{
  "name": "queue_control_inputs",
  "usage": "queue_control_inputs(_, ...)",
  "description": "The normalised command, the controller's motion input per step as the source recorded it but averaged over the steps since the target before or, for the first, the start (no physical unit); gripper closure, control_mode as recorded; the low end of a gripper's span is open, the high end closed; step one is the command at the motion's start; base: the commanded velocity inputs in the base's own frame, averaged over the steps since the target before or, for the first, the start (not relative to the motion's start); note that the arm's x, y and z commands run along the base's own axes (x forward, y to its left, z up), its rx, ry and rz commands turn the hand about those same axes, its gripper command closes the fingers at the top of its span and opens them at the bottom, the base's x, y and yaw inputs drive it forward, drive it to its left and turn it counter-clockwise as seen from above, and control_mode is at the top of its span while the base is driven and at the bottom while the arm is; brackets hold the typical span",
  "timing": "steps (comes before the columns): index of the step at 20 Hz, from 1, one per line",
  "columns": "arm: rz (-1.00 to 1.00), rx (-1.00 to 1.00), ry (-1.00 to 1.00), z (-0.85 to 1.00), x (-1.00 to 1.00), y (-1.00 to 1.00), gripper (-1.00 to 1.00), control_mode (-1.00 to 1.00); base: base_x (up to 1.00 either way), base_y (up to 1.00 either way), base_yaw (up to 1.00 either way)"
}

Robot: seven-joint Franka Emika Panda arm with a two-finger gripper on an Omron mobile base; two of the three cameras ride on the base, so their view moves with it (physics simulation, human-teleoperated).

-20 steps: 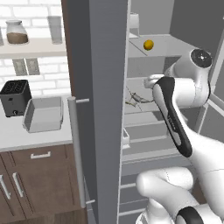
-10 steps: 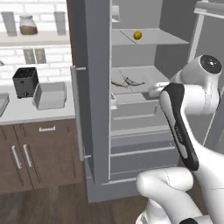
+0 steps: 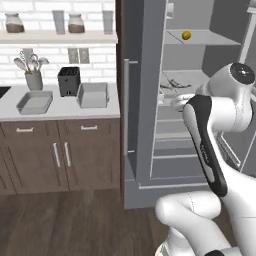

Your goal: Place one lemon and one fish in each tupperware on the nearby counter, to pack two identical lunches.

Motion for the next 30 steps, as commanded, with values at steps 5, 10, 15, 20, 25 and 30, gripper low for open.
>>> queue_control_inputs(5,0.0,0.0,0.0,0.0,0.0,0.0,1.0,1.0,0.11,1.0,0.3)
queue_control_inputs(10,0.0,0.0,0.0,0.0,0.0,0.0,1.0,1.0,0.16,0.99,0.53)
queue_control_inputs(15,0.0,0.0,0.0,0.0,0.0,0.0,1.0,1.0,0.42,0.78,0.66)
queue_control_inputs(20,0.0,0.0,0.0,0.0,0.0,0.0,1.0,1.0,0.96,0.65,0.52)
queue_control_inputs(25,0.0,0.0,0.0,0.0,0.0,0.0,1.0,1.0,1.0,0.22,0.3)
queue_control_inputs(30,0.0,0.0,0.0,0.0,0.0,0.0,1.0,1.0,1.0,-0.02,0.07)
